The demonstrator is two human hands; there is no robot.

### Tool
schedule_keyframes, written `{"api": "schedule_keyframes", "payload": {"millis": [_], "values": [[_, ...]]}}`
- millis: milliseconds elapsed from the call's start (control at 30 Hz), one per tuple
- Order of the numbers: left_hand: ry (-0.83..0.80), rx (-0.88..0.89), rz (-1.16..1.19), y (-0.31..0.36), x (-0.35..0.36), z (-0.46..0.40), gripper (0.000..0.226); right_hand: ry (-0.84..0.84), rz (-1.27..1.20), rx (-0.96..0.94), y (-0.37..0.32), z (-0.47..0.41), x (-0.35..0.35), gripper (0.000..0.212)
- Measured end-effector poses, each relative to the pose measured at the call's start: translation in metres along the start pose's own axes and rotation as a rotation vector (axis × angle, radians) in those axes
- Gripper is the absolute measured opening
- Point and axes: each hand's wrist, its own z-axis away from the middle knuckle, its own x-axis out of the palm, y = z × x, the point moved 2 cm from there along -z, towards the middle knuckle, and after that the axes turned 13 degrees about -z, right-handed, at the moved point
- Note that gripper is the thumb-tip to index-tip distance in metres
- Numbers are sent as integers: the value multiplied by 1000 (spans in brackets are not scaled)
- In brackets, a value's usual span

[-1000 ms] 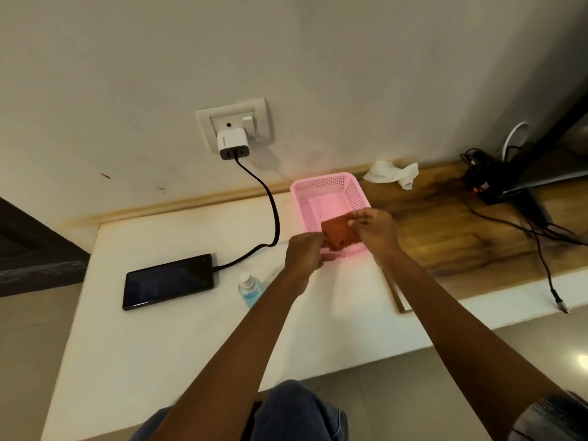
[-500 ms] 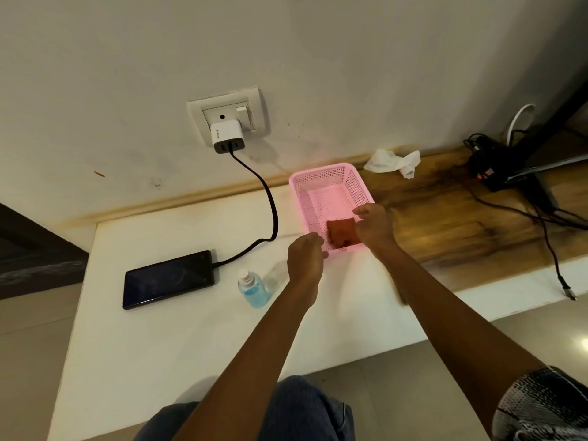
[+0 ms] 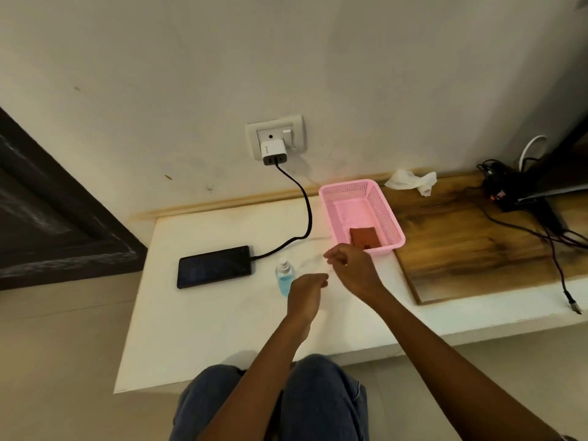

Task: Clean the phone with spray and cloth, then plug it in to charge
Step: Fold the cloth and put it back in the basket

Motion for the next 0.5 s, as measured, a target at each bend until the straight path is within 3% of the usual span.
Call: {"api": "schedule_keyframes", "payload": {"millis": [100,300,500], "values": [[56,-99,26,-25,-19,6,34,-128,43,51,-4,10,27,24],[114,-23,-92,-48,-43,12,37,-213,48,110,-5,21,65,64],[43,121,-42,-42,-48,15,41,-106,95,101,-1,20,81,52]]}}
